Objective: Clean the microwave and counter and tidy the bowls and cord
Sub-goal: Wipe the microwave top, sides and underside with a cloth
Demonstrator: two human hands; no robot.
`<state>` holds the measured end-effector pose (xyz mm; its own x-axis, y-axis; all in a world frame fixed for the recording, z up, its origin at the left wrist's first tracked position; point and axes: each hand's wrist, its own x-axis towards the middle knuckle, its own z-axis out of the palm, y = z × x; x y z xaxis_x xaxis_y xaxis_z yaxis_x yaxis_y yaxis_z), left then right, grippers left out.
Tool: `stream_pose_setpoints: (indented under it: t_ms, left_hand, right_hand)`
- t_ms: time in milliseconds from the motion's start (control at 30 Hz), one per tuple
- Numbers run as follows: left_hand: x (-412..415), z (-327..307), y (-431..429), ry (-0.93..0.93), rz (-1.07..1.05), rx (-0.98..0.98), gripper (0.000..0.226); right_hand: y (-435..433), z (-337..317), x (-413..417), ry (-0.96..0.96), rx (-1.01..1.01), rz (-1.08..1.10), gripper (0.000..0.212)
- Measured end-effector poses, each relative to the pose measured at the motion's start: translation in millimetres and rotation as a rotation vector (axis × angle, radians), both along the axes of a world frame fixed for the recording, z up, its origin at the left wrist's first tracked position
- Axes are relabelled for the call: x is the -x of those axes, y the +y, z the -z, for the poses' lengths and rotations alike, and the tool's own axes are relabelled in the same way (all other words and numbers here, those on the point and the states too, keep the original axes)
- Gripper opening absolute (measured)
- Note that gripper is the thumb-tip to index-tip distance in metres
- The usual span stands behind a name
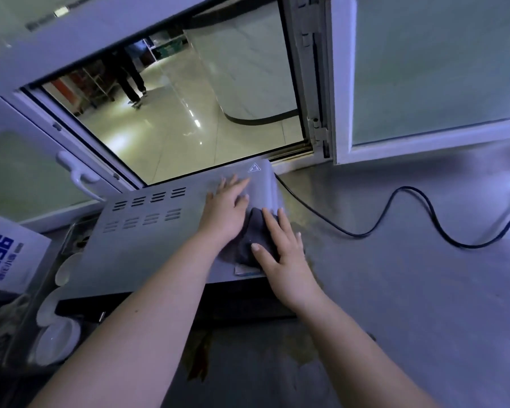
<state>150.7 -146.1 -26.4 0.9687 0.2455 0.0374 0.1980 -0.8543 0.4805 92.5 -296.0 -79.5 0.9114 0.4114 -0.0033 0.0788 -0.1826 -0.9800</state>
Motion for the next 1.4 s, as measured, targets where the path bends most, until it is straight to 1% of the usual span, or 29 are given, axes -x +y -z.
stream_pose_setpoints:
  t_ms: [67,133,200,233,300,433,533,633,700,733,800,900,1000,1067,1133,1200,1300,1400]
  left_hand:
    - [-8.0,0.6,0.0,0.027,0.003,-0.027,0.044]
    - [-13.8,1.1,-1.8,0.046,-0.021,-0.078,0.044]
    - [-15.1,2.8,-7.6,0.053,-0.045,-0.108,0.044]
    - [-14.5,4.2,-11.7,0.056,-0.051,-0.118,0.045]
    - [-12.7,7.7,-19.1,0.081,-0.048,-0.179,0.046]
    - [-11.3,11.8,-24.3,0.176,-0.025,-0.374,0.050]
    - [-12.0,12.3,-24.9,0.186,0.014,-0.418,0.051]
    - [-11.7,12.3,-25.9,0.170,0.045,-0.398,0.055]
    - [-12.0,10.8,-25.5,0.169,0.049,-0.386,0.059]
    - [-11.9,10.4,-25.5,0.172,0.050,-0.383,0.059]
    - [-11.2,10.2,-26.3,0.173,0.058,-0.367,0.058]
    - [-11.0,7.2,-29.2,0.159,0.055,-0.308,0.059]
    - [-3.2,1.8,-34.3,0.153,0.043,-0.329,0.054]
    - [7.7,-0.1,-41.8,0.207,0.001,-0.277,0.054]
    - [19.4,3.8,-48.1,0.245,-0.018,-0.272,0.058]
    - [26.0,10.5,-51.7,0.221,-0.013,-0.314,0.065]
    - [25.2,12.7,-53.5,0.188,-0.030,-0.291,0.068]
    - [26.3,13.1,-53.4,0.171,-0.021,-0.270,0.067]
  right_hand:
    - [-8.7,4.3,7.8,-0.027,-0.050,-0.026,0.060]
    - [-17.9,7.4,9.7,0.019,-0.222,-0.021,0.058]
    - [-22.5,13.1,2.5,0.141,-0.362,-0.007,0.055]
    - [-21.6,17.7,-5.2,0.222,-0.389,0.006,0.052]
    - [-13.3,28.2,-25.8,0.333,-0.384,0.018,0.051]
    - [11.8,52.2,-75.5,0.284,-0.369,0.050,0.047]
    - [25.8,60.4,-112.3,0.304,-0.377,0.076,0.044]
    - [29.1,69.3,-131.5,0.339,-0.360,0.093,0.053]
    - [28.8,77.0,-129.1,0.292,-0.326,0.084,0.058]
    - [26.6,80.4,-122.6,0.251,-0.318,0.066,0.057]
    - [18.0,87.7,-98.7,0.208,-0.308,0.033,0.054]
    - [-5.8,93.7,-45.1,0.219,-0.298,-0.019,0.054]
    - [-24.2,99.4,7.0,0.172,-0.293,-0.057,0.060]
    - [-26.1,101.7,20.2,0.177,-0.286,-0.057,0.060]
    - [-23.0,97.5,9.6,0.180,-0.273,-0.047,0.057]
    - [-14.7,89.5,-16.6,0.157,-0.260,-0.021,0.056]
    - [4.7,76.9,-65.6,0.113,-0.256,0.019,0.065]
    - [21.5,78.5,-106.0,0.129,-0.271,0.067,0.070]
